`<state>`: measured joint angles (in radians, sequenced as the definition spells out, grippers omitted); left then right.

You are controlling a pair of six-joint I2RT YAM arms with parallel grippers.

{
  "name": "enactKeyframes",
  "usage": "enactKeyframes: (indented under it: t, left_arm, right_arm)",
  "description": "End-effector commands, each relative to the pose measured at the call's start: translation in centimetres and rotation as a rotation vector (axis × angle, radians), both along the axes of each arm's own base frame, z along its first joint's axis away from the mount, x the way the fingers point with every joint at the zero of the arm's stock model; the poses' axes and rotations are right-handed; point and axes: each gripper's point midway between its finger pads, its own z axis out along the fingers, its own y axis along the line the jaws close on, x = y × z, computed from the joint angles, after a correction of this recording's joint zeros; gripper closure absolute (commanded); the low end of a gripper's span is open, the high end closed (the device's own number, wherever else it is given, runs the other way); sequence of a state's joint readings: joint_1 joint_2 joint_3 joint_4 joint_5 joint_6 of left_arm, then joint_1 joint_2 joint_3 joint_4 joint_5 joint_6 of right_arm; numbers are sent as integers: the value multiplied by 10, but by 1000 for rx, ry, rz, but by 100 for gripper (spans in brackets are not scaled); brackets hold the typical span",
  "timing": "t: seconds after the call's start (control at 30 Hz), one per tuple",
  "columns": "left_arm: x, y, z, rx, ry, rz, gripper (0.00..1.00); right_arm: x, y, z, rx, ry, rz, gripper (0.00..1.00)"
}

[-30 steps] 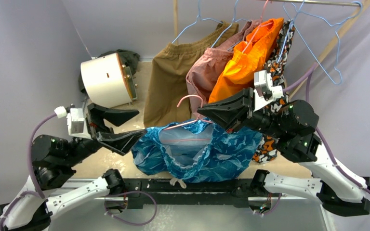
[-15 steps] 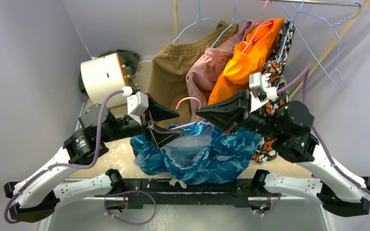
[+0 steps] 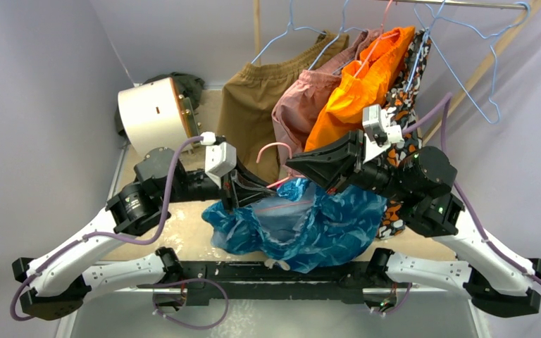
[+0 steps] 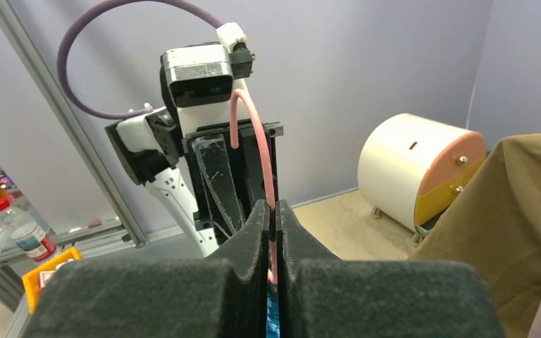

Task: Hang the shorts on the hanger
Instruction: Hang the shorts on the hanger.

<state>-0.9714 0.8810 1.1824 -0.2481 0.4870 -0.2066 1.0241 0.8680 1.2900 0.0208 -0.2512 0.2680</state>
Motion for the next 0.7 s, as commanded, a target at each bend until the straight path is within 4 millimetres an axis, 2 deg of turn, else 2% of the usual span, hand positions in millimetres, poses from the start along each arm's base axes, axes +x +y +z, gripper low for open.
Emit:
enactKeyframes:
  t: [0.0, 0.2, 0.23, 0.33, 0.4, 0.5, 0.6, 0.67]
  left_arm:
    - [0, 3, 24, -76, -80, 8, 100]
    - [1, 12, 31, -121, -119, 42, 100]
    - [-1, 14, 34, -132, -131, 41, 100]
    - [-8, 19, 38, -159, -156, 22, 100]
    - [-12, 21, 40, -175, -155, 9, 100]
    - [-17, 22, 43, -190, -140, -11, 100]
    - [-21, 23, 47, -203, -122, -31, 100]
    - [-23, 22, 46, -201, -117, -38, 100]
  right_arm:
    - [-13, -5, 26, 84, -37, 50, 100]
    - [-14, 3, 3, -15, 5, 77, 100]
    - [-14, 3, -1, -33, 10, 77, 96]
    - [-15, 2, -11, -76, 24, 76, 67]
    - [-20, 0, -17, -107, 27, 97, 55]
    - [-22, -3, -27, -165, 26, 98, 46]
    - [-25, -4, -32, -202, 22, 114, 44]
    - [-27, -3, -27, -199, 10, 126, 43]
